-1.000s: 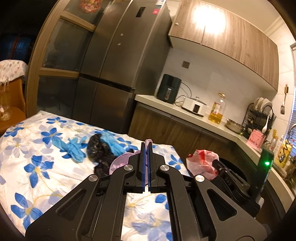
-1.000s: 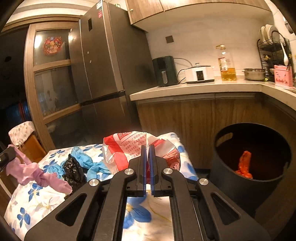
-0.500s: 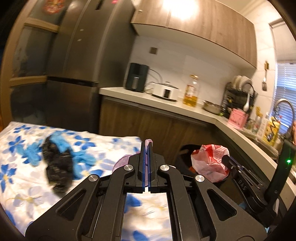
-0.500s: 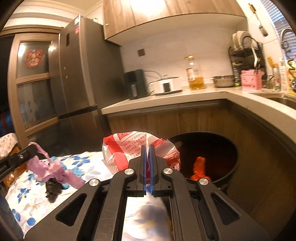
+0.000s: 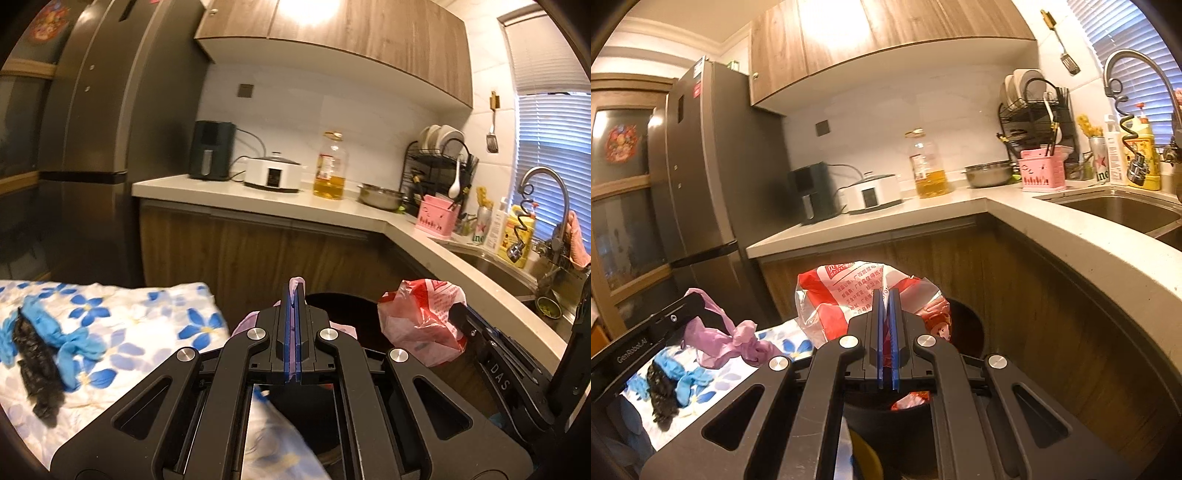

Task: Collect trash
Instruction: 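Carry the pink glove and printed bag in both tools over the black bin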

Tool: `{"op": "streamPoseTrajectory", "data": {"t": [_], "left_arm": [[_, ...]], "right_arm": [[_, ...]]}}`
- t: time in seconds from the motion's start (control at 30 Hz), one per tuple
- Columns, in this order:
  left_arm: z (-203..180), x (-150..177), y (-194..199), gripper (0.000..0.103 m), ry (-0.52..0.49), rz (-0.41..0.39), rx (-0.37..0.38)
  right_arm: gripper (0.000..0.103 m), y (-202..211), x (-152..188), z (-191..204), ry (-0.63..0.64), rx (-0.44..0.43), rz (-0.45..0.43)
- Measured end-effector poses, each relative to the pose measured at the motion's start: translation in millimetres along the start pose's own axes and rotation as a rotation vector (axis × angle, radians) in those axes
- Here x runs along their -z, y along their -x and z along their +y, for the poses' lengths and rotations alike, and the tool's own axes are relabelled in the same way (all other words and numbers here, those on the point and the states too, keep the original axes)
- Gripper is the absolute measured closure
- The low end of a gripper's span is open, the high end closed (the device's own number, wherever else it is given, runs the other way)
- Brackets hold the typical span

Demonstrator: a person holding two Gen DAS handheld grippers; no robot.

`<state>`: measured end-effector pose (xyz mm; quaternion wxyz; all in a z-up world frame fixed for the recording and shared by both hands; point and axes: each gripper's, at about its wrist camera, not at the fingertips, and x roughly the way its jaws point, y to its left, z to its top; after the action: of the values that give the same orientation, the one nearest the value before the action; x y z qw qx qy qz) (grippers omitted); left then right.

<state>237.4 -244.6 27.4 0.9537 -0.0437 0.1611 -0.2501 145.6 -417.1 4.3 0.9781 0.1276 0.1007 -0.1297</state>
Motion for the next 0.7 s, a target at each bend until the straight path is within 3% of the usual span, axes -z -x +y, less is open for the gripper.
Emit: {"op": "streamPoseTrajectory", "data": {"t": [0.3,0.7], "left_arm": [[-26.7,-14.0,-31.1,0.103,-0.037,-0.013,0.042],[-33.2,-8.9,-71.9,0.103,-0.024,0.02,0.089]], "right_arm": [[0.099,-15.9,-7.9,-17.7,-0.039,0.026,-0.006],[0.099,-40.1,-4.1,-22.9,-0.047,0.038,0.03]]}}
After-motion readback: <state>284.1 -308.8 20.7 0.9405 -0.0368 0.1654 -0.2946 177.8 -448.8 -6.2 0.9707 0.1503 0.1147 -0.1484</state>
